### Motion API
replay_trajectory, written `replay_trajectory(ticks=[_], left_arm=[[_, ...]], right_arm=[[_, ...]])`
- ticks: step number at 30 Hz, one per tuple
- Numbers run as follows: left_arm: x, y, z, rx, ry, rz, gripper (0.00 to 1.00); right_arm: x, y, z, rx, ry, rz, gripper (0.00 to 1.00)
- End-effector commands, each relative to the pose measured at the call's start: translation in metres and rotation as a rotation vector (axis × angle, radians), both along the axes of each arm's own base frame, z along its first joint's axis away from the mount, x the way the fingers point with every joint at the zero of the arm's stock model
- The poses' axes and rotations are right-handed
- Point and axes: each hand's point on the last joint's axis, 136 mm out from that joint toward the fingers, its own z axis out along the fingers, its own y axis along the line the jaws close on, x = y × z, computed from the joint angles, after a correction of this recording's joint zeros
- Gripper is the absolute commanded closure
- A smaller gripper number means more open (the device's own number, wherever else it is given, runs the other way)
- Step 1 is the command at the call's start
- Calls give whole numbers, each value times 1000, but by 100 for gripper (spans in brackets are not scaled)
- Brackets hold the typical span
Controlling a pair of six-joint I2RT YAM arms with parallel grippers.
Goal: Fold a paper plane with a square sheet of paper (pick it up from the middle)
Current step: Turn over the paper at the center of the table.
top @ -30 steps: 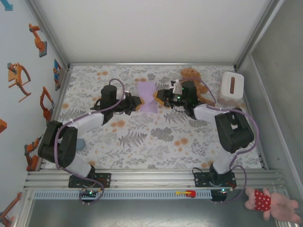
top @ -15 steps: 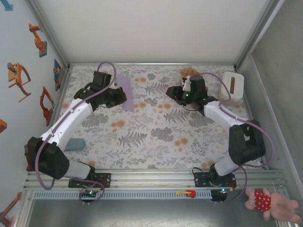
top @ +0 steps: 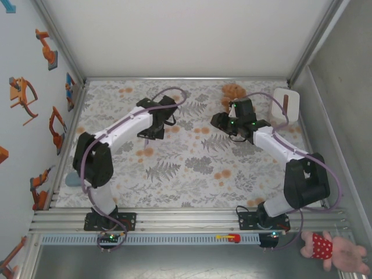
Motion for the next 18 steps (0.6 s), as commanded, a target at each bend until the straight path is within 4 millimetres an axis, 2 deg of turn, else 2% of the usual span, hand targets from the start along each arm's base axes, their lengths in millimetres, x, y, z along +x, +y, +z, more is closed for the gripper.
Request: replay_trajectory(ticks=[1,6,10,14,18], left_arm=[[2,-3,-3,96,-12,16,96],[0,-55,-49,-2,58,-21,96],[-7,-85,-72,-170,97,-3,88],[-14,-106,-69,-361,92,-14,70],[-17,-117,-53,-541,63,-15,53]], right_arm=[[-10,-12,-6,-56,2,-26,57],[-17,-21,-14,-79,4,-57,58],[-24,-24,-19,-64,16,-78,59],[-34,-26,-27,-52,37,-92,59],[-40,-18,-30,-66,47,-57,59]])
